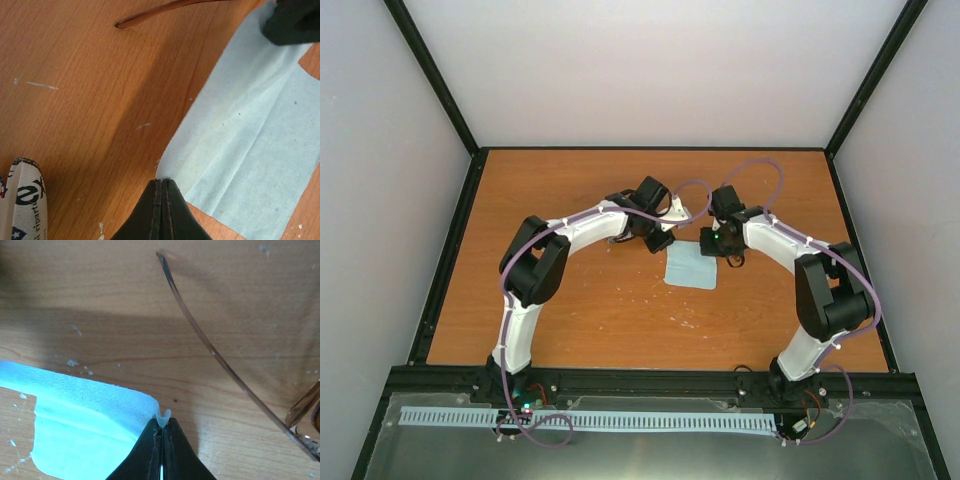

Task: Organize the sunglasses
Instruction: Fold the glasses cleaning cloth at the center of the board.

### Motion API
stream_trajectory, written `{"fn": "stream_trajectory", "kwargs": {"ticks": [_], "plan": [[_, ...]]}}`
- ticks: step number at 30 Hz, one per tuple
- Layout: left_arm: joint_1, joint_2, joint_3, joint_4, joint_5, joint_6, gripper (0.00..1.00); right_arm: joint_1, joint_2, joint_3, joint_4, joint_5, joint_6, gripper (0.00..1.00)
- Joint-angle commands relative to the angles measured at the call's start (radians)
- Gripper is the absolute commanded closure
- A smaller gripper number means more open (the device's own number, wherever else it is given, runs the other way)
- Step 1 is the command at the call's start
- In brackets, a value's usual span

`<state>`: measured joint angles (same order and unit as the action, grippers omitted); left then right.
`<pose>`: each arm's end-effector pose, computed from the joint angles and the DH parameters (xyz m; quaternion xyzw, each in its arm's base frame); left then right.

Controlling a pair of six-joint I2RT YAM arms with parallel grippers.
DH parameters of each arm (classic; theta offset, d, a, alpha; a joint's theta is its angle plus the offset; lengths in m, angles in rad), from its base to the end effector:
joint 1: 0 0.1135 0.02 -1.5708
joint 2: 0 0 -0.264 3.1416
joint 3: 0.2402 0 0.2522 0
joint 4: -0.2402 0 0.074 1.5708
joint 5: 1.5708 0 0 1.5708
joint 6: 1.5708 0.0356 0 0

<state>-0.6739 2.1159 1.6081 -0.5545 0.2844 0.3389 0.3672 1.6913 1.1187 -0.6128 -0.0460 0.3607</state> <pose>0.3476 -0.2904 0.1781 0.4959 0.8205 -0.1768 0.2226 0.3086 0.1205 0.1918 -0.0076 0.9812 0.0892 0.1709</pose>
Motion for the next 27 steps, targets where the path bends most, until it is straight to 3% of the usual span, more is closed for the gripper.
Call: {"fn": "stream_trajectory", "kwargs": {"ticks": [1, 18, 27], "plan": [[0.007, -0.055, -0.005, -0.008, 0.027, -0.010, 0.99, -0.004, 0.001, -0.043, 0.024, -0.018, 0.002, 0.96], [-0.071, -0.107, -0.159, 0.022, 0.053, -0.040, 0.99, -0.004, -0.043, -0.164, 0.073, -0.047, -0.016, 0.95], [-0.078, -0.103, -0.183, 0.032, 0.052, -0.047, 0.99, -0.005, -0.087, -0.232, 0.113, -0.102, -0.011, 0.82]]}}
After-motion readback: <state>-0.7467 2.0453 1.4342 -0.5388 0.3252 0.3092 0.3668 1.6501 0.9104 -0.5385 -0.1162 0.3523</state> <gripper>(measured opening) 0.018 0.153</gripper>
